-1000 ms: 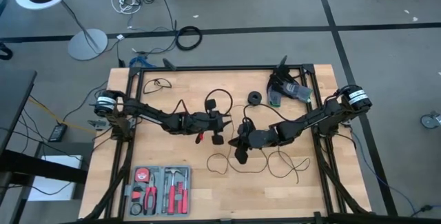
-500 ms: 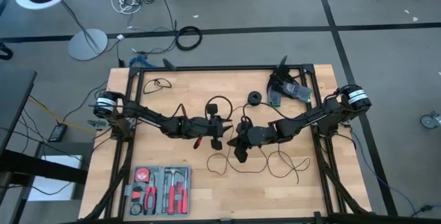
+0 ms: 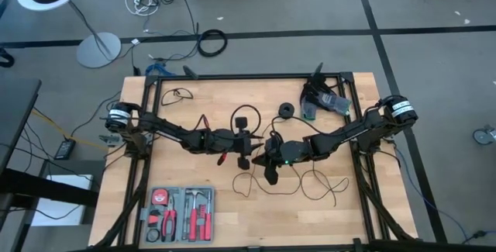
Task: Coil cords
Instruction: Uncoil the black wire from the black spool
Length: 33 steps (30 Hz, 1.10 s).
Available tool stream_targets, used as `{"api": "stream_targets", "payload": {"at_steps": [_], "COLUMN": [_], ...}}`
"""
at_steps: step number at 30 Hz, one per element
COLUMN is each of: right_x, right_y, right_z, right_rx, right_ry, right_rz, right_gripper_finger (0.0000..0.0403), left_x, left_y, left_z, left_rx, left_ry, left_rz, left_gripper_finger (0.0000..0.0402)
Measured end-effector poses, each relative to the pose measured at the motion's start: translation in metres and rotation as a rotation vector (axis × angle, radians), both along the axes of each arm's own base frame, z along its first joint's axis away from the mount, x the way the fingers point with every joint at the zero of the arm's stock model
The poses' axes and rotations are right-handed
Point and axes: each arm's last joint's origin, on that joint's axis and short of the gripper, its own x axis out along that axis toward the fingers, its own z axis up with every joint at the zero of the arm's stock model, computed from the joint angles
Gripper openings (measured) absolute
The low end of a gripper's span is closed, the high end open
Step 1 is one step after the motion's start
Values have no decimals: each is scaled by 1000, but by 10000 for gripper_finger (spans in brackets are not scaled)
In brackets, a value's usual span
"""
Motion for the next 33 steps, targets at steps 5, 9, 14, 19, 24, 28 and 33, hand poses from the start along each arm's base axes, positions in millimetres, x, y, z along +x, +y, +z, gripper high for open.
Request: {"api": "stream_targets", "payload": {"at_steps": [5, 9, 14, 19, 24, 28, 33], "right_x": [0, -1, -3, -8, -17, -25, -36], "right_y": [1, 5, 13, 22, 36, 47, 55], "right_z": [1, 0, -1, -5, -10, -14, -22], "right_rx": [10, 73, 88, 100, 128, 130, 153], "right_ry": [-4, 6, 18, 64, 129, 171, 261], "right_rz": [26, 74, 92, 61, 50, 15, -52], "right_gripper_finger": [1, 1, 1, 1, 1, 0, 0], "left_x": [1, 2, 2, 2, 0, 0, 0], "left_y": [-1, 0, 3, 9, 16, 17, 17], "left_z": [2, 8, 15, 15, 13, 14, 14], "left_rx": [-20, -33, -33, -61, -49, -50, -50], "left_ry": [-22, -89, -171, -183, -187, -199, -194], "left_rz": [-37, 4, 102, 147, 229, 236, 236], "left_gripper_finger": [106, 106, 106, 106, 106, 106, 106]}}
